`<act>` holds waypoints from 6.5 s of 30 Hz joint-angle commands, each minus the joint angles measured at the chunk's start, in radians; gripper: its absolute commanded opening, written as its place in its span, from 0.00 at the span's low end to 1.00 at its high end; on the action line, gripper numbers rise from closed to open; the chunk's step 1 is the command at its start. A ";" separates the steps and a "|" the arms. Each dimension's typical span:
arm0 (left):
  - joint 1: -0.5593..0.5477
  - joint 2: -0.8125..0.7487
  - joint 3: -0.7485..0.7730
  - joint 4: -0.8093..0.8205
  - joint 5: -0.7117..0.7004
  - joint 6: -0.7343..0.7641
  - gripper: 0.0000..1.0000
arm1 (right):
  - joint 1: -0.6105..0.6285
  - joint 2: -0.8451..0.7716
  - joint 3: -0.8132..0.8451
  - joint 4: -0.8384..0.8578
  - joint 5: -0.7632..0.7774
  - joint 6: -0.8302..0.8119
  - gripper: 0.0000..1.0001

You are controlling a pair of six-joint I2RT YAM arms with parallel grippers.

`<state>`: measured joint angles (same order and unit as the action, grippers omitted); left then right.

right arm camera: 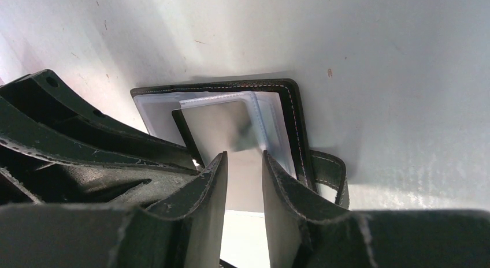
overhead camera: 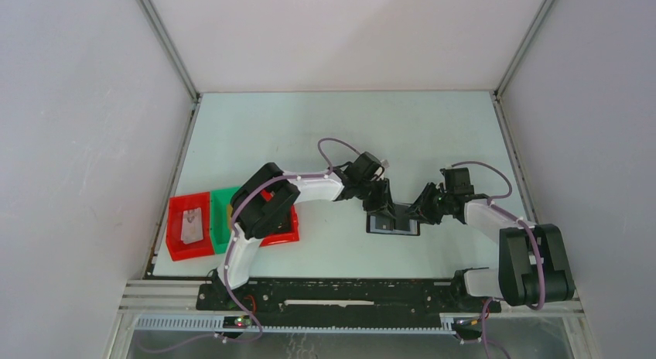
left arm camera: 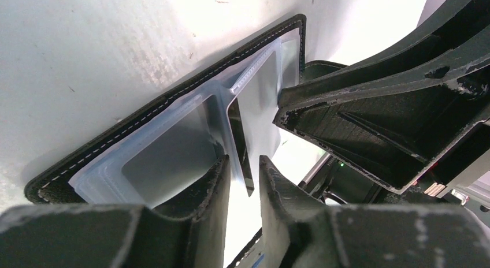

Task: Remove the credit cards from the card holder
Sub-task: Remove the credit card from the card holder, then place the credit card in the storage box, then remove the credit card from the card holder.

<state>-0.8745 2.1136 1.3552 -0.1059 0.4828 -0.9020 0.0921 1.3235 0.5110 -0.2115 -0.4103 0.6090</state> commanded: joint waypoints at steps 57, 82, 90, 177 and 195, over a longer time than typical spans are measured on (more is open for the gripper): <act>0.223 -0.677 0.021 -0.917 -0.636 0.447 0.00 | -0.031 -0.125 0.034 -0.108 0.014 -0.026 0.39; 0.266 -0.530 -0.140 -0.977 -1.031 0.246 0.00 | -0.032 -0.154 0.041 -0.138 0.014 -0.029 0.40; 0.266 -0.448 -0.201 -0.938 -1.070 0.223 0.00 | -0.031 -0.160 0.041 -0.140 0.011 -0.025 0.40; -0.006 -0.056 0.133 -0.242 -0.066 0.156 0.63 | 0.004 -0.083 0.041 -0.118 0.102 -0.034 0.39; -0.007 -0.060 0.141 -0.201 -0.022 0.133 0.64 | -0.018 -0.122 0.041 -0.144 0.118 -0.047 0.39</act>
<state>-0.8749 2.0655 1.4525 -0.3092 0.4744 -0.7689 0.0952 1.2461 0.5175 -0.3447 -0.3199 0.5865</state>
